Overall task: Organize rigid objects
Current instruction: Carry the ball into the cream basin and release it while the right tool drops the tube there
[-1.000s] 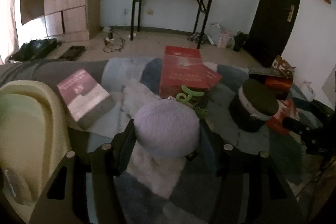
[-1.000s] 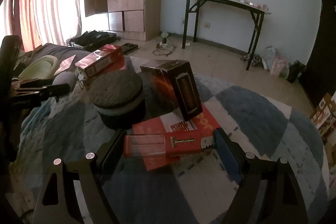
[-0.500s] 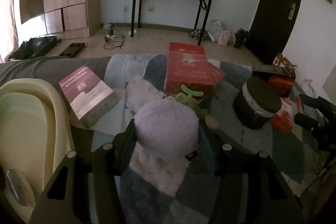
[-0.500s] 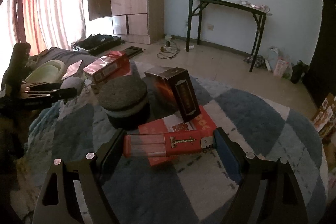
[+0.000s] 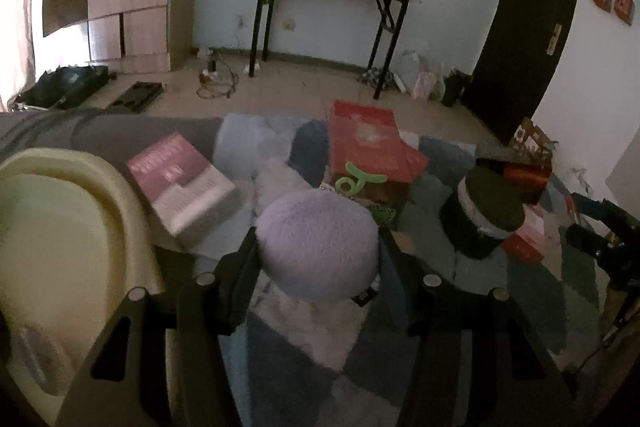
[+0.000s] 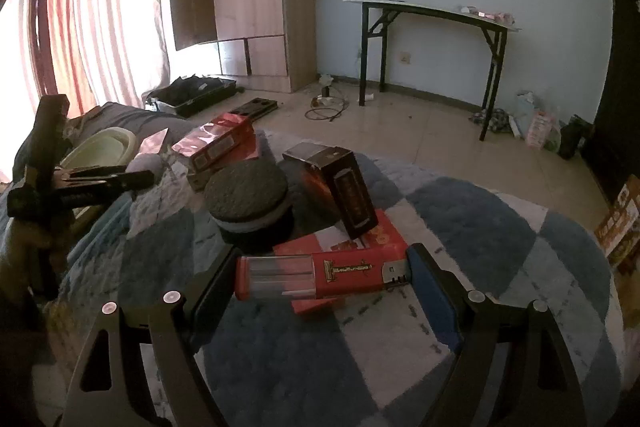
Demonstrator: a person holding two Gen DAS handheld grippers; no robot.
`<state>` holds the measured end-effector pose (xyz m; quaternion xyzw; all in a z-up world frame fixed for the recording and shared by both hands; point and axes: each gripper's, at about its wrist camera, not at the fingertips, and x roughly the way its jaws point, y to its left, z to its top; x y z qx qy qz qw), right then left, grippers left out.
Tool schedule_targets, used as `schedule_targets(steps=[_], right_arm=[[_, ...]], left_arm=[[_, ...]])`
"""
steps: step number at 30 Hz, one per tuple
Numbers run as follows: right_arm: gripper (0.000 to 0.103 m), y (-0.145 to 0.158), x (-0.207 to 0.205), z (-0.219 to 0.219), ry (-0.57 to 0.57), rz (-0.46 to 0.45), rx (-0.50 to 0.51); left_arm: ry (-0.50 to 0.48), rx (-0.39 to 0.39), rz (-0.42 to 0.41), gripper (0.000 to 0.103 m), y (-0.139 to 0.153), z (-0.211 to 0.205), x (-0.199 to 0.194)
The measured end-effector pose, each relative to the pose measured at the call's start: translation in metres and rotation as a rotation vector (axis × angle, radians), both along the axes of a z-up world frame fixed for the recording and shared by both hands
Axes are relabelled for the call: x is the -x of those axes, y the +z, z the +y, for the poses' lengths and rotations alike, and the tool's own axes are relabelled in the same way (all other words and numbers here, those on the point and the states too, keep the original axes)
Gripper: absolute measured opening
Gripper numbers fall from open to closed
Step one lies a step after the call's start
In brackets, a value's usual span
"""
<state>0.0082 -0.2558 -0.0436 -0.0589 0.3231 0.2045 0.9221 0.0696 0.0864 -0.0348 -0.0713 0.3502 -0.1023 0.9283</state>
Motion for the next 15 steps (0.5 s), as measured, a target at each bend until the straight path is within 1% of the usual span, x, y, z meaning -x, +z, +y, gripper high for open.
schedule_targets(steps=[4,6,8,9,11,14,15], right_arm=[[0.083,0.016,0.010,0.002,0.016,-0.029,-0.028],[0.083,0.027,0.017,0.011,0.048,-0.053,-0.068],[0.083,0.038,0.022,0.031,0.100,-0.068,-0.102],[0.083,0.042,0.025,0.046,0.137,-0.074,-0.102],[0.083,0.048,0.029,0.082,0.215,-0.084,-0.085],[0.083,0.053,0.028,0.146,0.364,-0.082,-0.083],[0.083,0.053,0.025,0.177,0.426,-0.069,-0.095]], left_arm=[[0.056,-0.041,-0.076,0.057,0.034,0.022,0.018],[0.117,-0.053,-0.121,0.057,0.053,0.047,0.032],[0.209,-0.060,-0.146,0.057,0.067,0.077,0.046],[0.276,-0.064,-0.148,0.057,0.071,0.098,0.054],[0.379,-0.058,-0.139,0.057,0.072,0.133,0.066],[0.526,-0.028,-0.094,0.057,0.058,0.182,0.078],[0.559,-0.013,-0.072,0.057,0.050,0.194,0.079]])
